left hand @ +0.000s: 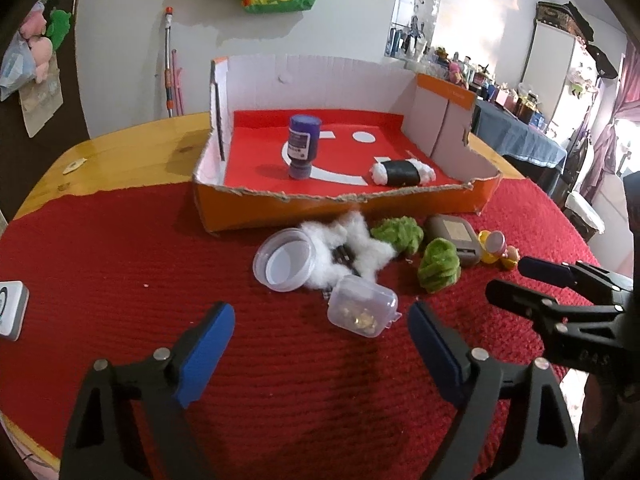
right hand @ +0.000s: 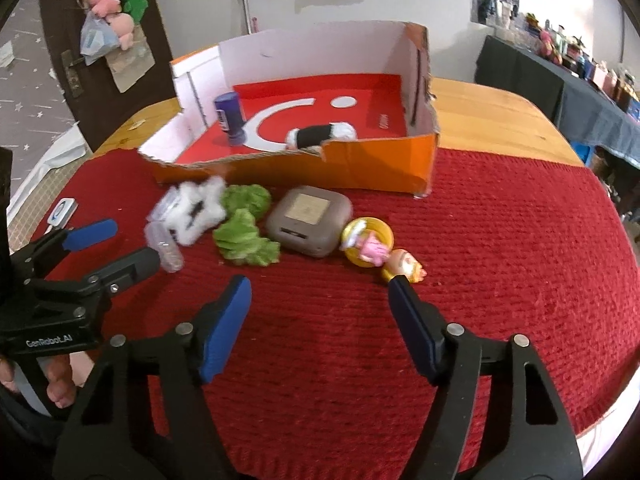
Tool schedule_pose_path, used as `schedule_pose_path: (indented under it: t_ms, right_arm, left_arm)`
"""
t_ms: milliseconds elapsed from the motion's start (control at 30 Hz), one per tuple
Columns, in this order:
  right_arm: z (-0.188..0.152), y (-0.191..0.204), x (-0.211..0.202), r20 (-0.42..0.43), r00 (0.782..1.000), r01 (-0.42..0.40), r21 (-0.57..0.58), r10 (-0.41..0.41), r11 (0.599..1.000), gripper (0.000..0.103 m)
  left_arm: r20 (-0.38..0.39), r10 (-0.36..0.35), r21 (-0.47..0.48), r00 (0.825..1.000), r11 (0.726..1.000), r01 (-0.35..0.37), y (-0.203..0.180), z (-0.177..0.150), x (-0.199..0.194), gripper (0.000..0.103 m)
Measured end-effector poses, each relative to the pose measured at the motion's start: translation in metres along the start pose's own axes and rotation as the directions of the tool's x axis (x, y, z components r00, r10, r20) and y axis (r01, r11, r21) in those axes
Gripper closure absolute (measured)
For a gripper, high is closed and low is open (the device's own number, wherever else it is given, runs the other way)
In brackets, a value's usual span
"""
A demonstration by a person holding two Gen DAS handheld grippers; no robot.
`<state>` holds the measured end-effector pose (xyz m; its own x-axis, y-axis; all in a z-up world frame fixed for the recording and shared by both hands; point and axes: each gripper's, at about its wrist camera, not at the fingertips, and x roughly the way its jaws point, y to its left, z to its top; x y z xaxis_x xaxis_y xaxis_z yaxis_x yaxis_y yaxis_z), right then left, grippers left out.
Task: Organize objects
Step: 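Grasp the clear coin container with the left tool while the right tool grasps the doll figure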
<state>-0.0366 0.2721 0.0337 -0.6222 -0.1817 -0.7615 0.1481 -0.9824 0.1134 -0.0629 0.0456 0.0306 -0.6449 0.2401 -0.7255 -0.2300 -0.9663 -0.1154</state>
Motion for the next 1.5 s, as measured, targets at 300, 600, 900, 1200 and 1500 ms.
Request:
schedule_pose_path:
  t_ms: [300,600,900,1200,1500]
  right_arm:
    - [0.003,-0.015,0.014,-0.013,0.999,0.042,0.007,-0.041,0.999,0.043]
    - [0.014,-0.019,0.024,0.000,0.998,0.065,-0.009,-0.065,0.998,0.045]
    - [0.017,-0.026,0.020,0.019,0.999,0.035,0.025,-0.035,0.999,0.054]
    - [0.021,-0.022,0.007,0.056,0.998,0.025,0.021,-0.026,0.999,0.054]
    - [0.018,-0.015,0.001,0.062,0.998,0.000,0.010,0.000,1.000,0.054]
  left_arm:
    - [-0.031,-0.010,0.013,0.999,1.000,0.010,-0.004,0.000,0.017,0.023]
    - [-0.019,0.004,0.029,1.000,1.000,-0.003,-0.003,0.006,0.021,0.044]
    - [-0.021,-0.026,0.028,0.999,0.999,0.026,-0.004,0.007,0.020,0.060]
    - [-0.008,-0.035,0.030,0.999,0.999,0.035,-0.006,0.008,0.015,0.061]
    - [0.009,-0.039,0.026,0.999,0.999,0.039,-0.005,0.008,0.005,0.061]
